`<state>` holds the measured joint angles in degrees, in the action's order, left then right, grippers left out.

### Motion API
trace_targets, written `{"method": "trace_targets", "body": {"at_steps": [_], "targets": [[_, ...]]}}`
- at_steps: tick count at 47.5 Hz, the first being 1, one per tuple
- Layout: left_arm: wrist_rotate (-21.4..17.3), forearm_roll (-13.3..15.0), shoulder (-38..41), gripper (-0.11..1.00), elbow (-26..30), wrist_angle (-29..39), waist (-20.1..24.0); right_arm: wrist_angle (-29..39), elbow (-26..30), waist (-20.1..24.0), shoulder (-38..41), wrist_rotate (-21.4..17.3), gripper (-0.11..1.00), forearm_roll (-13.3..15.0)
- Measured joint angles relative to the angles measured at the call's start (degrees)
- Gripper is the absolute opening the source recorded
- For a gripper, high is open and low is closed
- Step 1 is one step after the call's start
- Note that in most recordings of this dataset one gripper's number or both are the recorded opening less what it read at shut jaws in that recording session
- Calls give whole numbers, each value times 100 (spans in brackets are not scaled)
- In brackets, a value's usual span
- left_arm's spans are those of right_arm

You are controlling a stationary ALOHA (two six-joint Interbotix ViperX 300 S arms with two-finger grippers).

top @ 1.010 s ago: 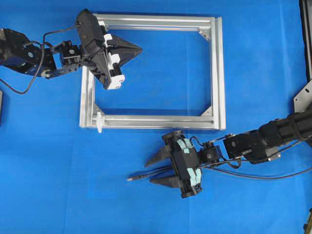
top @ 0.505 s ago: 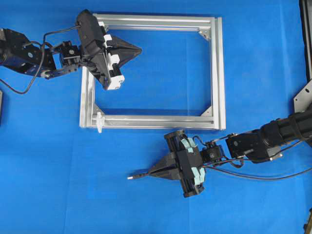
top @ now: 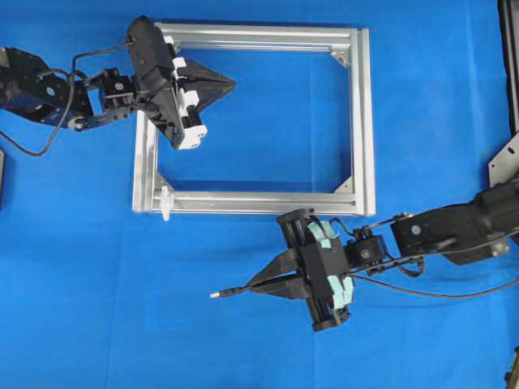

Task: Insert the wire through the string loop located on the left side.
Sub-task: 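Move the right gripper with the cable toward the frame's lower edge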

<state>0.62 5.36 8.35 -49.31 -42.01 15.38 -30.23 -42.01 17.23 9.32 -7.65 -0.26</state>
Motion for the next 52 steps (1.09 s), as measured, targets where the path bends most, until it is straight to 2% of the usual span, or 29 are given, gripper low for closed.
{"method": "trace_targets", "body": {"at_steps": [52], "targets": [[9, 9, 0, 0, 0, 0, 0, 141, -18, 0, -149, 0, -1, 0]]}}
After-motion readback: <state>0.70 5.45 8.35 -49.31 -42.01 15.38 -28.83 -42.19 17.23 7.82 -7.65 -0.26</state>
